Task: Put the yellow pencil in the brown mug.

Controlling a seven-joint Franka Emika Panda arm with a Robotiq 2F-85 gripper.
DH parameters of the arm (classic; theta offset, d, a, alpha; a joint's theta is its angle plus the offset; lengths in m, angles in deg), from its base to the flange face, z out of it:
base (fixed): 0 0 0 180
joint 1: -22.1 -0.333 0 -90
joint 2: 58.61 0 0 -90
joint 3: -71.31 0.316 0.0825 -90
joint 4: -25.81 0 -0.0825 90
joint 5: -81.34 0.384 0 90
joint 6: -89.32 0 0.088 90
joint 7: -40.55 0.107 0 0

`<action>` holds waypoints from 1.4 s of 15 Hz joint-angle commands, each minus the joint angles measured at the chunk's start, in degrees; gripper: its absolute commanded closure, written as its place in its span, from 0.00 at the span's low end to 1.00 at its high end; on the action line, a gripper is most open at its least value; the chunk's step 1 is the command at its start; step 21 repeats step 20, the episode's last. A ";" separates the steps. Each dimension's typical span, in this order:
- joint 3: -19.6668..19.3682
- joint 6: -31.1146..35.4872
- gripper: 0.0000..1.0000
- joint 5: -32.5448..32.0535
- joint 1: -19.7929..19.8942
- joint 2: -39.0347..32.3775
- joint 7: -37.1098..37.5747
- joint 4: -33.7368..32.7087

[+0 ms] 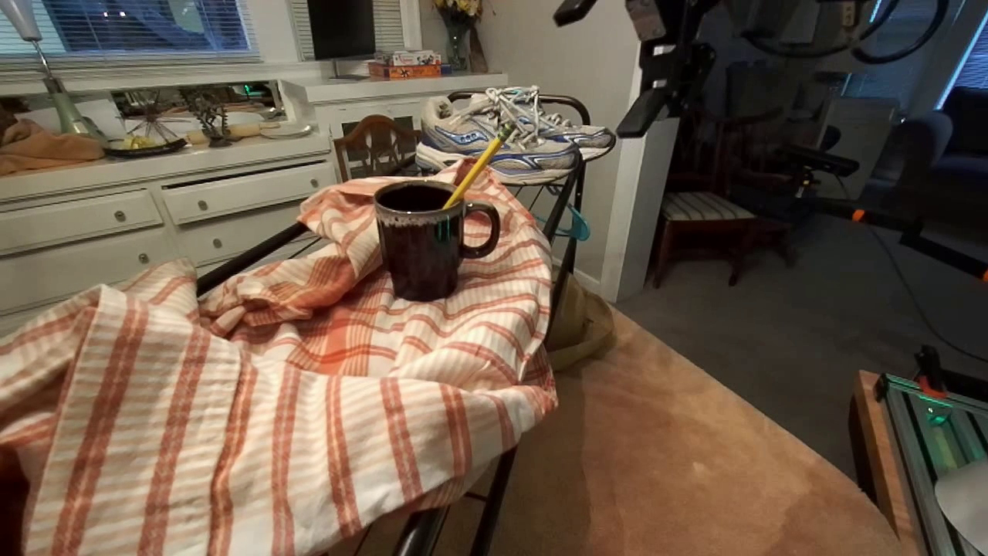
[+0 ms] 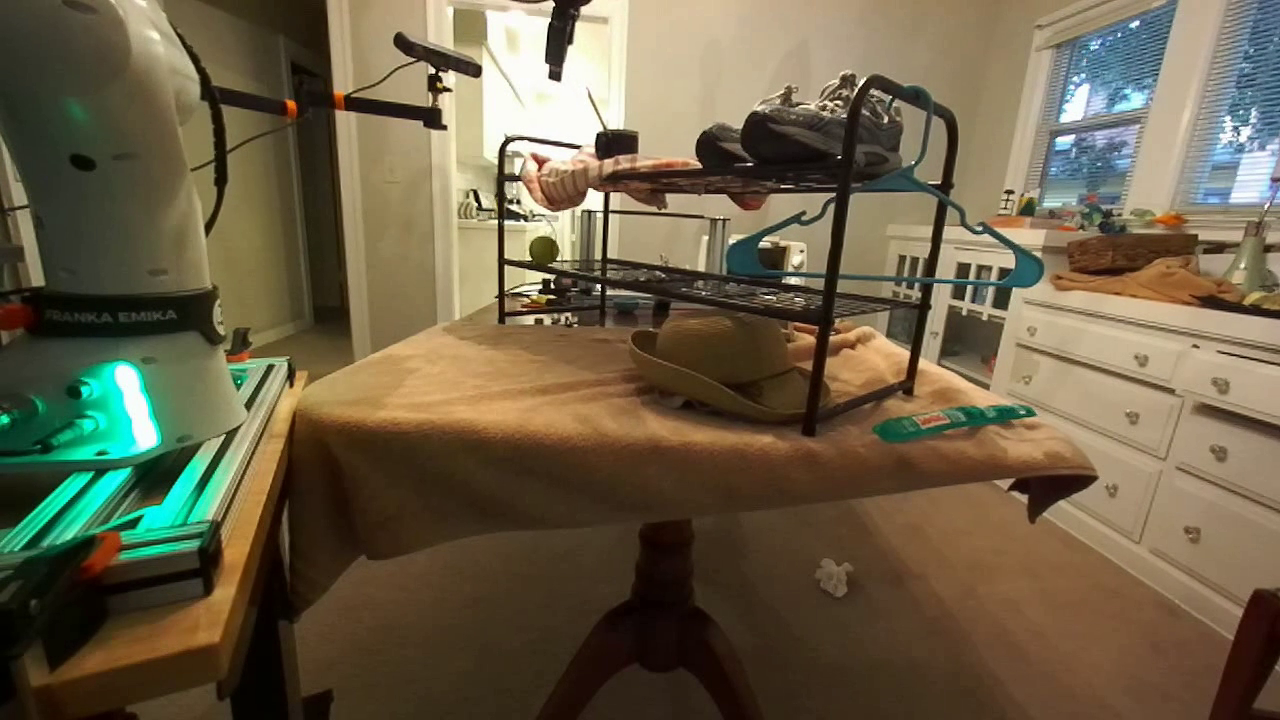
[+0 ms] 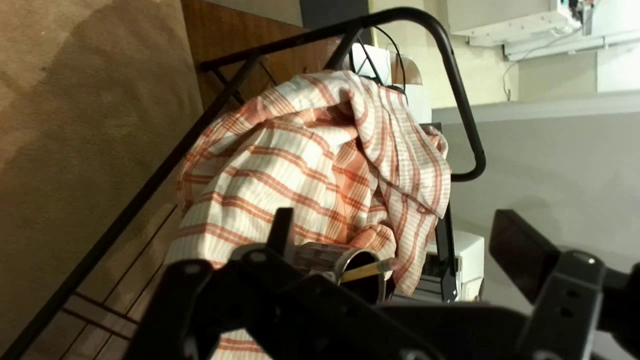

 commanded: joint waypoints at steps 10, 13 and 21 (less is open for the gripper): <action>-2.71 -13.46 0.00 -27.70 0.12 15.90 -13.03 -4.74; -3.16 -11.25 0.00 -33.69 -0.30 17.58 -18.22 -4.59; -4.89 -8.68 0.00 -36.64 -1.32 17.47 -21.12 -5.21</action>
